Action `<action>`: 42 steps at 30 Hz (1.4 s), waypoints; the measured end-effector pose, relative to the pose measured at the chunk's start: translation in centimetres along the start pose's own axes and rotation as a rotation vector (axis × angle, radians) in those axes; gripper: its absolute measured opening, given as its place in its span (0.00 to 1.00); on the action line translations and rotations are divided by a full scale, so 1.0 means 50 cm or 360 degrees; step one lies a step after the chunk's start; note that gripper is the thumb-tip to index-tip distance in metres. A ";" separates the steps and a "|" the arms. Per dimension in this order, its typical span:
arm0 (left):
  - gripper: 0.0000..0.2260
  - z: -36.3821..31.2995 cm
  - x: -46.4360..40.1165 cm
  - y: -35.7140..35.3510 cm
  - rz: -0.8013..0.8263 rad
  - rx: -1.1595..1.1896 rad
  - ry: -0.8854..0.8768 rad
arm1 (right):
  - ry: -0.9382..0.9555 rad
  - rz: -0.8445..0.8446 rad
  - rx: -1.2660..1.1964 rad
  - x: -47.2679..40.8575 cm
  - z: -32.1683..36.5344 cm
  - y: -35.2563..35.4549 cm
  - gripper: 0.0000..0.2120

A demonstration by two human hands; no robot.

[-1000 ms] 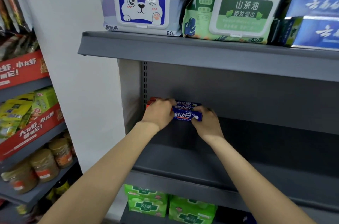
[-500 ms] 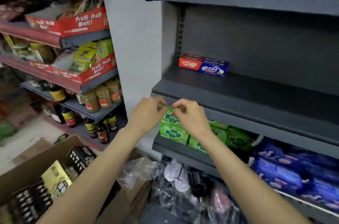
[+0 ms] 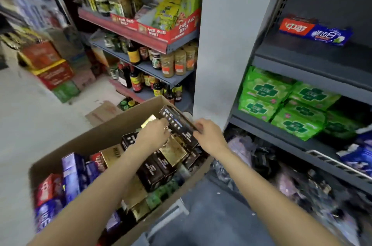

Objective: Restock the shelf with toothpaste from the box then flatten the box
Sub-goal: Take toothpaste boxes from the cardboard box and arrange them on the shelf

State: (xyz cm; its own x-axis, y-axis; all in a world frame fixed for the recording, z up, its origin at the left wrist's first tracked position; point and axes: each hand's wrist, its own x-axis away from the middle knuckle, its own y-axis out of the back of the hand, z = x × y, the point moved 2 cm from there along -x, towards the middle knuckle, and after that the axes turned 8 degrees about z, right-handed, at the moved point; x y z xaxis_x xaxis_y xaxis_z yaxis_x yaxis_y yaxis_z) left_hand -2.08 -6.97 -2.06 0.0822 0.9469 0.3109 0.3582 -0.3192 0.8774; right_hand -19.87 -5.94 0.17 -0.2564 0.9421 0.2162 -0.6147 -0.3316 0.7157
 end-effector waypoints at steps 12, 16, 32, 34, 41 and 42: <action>0.40 0.123 0.017 0.008 0.0275 -0.0652 -0.0440 | -0.0276 -0.0155 0.0584 -0.034 0.057 -0.153 0.33; 0.41 0.088 -0.012 0.006 0.0330 -0.0892 -0.0566 | -0.0349 -0.0068 0.0888 -0.051 0.035 -0.122 0.29; 0.29 0.054 -0.013 0.052 -0.0048 -0.0371 -0.0706 | -0.0609 -0.0121 -0.1453 -0.010 -0.046 -0.007 0.11; 0.24 0.028 -0.014 0.065 -0.0115 -0.0034 -0.0691 | -0.0503 -0.0113 -0.1792 0.003 -0.045 0.015 0.05; 0.24 -0.175 0.002 0.126 -0.0181 0.0604 -0.0676 | -0.0232 -0.0168 -0.2272 0.057 -0.059 0.140 0.13; 0.26 -0.214 0.003 0.129 -0.0172 0.0667 -0.0698 | -0.0191 -0.0201 -0.2324 0.068 -0.066 0.164 0.15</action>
State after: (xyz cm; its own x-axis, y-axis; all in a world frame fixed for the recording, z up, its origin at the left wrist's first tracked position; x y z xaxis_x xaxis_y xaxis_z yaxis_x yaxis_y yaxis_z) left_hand -9.73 -9.28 7.55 0.3678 0.9294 -0.0291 0.7138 -0.2621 0.6494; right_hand -28.25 -5.60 4.58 -0.1277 0.9422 0.3097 -0.8380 0.0645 -0.5418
